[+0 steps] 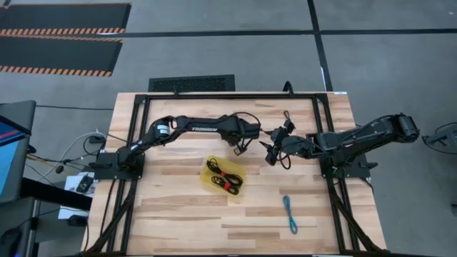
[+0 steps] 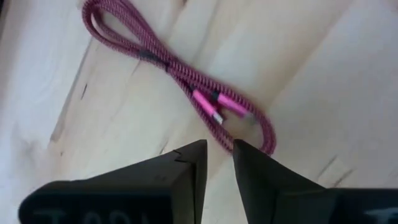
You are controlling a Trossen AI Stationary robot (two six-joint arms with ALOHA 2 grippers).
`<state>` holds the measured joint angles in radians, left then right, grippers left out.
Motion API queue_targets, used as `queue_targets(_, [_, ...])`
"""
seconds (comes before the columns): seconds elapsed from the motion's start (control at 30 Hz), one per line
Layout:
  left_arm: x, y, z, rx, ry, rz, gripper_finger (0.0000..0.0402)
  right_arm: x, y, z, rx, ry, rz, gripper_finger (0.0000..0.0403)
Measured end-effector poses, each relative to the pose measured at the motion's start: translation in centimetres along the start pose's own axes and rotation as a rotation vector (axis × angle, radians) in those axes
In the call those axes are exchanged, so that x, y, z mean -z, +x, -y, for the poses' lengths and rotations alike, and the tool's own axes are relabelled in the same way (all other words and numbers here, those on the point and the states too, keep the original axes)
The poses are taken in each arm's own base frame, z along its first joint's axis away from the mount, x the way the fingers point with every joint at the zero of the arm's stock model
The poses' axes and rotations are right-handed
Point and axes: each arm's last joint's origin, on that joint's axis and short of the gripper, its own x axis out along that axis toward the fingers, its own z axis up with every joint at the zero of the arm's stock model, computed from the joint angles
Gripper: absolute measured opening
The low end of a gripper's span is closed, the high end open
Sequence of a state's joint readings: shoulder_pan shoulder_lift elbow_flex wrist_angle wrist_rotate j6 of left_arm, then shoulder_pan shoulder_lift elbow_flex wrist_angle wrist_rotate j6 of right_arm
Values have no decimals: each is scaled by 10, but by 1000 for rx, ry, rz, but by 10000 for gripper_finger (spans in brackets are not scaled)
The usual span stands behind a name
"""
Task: Pick and place USB-C Cables
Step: Put the pink charger cable into the yellow bin
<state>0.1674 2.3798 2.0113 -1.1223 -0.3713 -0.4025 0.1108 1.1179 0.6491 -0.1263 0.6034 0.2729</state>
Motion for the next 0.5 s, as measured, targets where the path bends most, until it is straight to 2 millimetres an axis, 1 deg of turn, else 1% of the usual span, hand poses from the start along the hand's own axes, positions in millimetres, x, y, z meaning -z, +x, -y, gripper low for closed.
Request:
queue_targets(0.33, [-17, 12, -26, 46, -191, 35, 94, 0, 0, 0, -2, -1, -1, 244])
queue_targets(0.5, [-23, 15, -35, 56, -277, 57, 106, 0, 0, 0, -2, 0, -1, 244])
